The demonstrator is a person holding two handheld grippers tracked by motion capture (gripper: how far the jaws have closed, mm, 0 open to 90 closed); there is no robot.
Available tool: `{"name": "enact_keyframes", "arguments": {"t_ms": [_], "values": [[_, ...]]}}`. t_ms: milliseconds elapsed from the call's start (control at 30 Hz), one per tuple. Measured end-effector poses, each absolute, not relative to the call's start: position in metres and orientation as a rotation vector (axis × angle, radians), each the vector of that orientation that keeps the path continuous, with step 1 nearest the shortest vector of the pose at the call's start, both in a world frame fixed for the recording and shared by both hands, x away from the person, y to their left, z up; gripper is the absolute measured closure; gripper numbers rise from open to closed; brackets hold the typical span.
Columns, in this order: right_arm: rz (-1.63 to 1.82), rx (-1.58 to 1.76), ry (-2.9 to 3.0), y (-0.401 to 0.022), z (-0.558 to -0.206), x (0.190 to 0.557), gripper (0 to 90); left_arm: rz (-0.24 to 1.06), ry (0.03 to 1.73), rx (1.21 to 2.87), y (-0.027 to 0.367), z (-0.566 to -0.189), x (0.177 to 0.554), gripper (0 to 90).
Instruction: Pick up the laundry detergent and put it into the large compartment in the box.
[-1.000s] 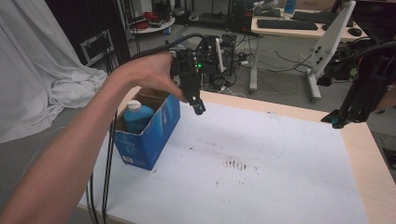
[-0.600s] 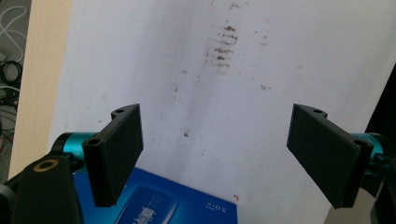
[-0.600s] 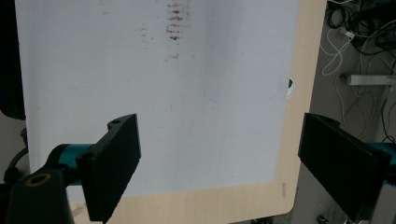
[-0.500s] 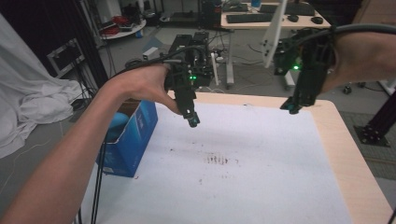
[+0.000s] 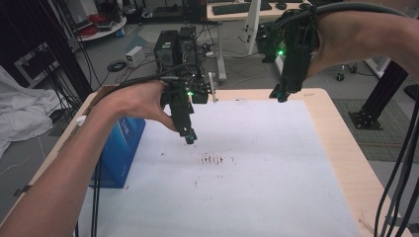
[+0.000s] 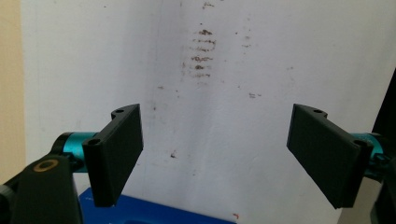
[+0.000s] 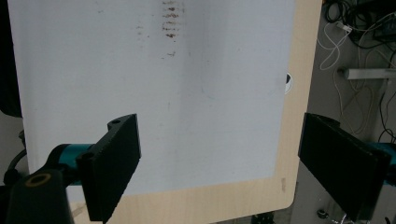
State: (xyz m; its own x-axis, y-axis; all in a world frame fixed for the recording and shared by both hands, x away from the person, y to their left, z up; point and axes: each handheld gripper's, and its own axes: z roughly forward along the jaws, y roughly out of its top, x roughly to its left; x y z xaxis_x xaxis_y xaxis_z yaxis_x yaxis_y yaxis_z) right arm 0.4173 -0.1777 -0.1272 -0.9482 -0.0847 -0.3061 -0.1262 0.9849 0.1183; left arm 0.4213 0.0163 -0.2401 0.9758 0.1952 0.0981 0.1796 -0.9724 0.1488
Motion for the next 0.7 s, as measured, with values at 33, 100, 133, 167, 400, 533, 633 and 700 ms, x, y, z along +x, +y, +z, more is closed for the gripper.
{"name": "enact_keyframes", "arguments": {"t_ms": [33,100,133,167,400,533,633,700], "values": [[0.196,-0.151,2.825,-0.178,-0.127,0.417,12.3,0.165,0.284,2.986,0.015,-0.242,0.421,18.6],[0.198,-0.152,2.824,-0.178,-0.127,0.417,12.3,0.164,0.281,2.987,0.015,-0.244,0.421,18.6],[0.199,-0.151,2.823,-0.178,-0.127,0.416,12.3,0.156,0.272,2.994,0.012,-0.248,0.421,18.6],[0.2,-0.151,2.821,-0.178,-0.126,0.416,12.3,0.149,0.267,2.997,0.011,-0.25,0.42,18.6],[0.212,-0.139,2.819,-0.181,-0.126,0.416,12.3,0.121,0.229,3.04,0.003,-0.26,0.42,18.6],[0.207,-0.132,2.82,-0.183,-0.128,0.417,12.3,0.108,0.216,3.048,0.001,-0.262,0.419,18.6],[0.208,-0.133,2.821,-0.183,-0.128,0.416,12.3,0.107,0.211,3.046,0.0,-0.263,0.419,18.6],[0.21,-0.131,2.819,-0.183,-0.128,0.416,12.3,0.103,0.209,3.051,-0.001,-0.264,0.419,18.6]]}}
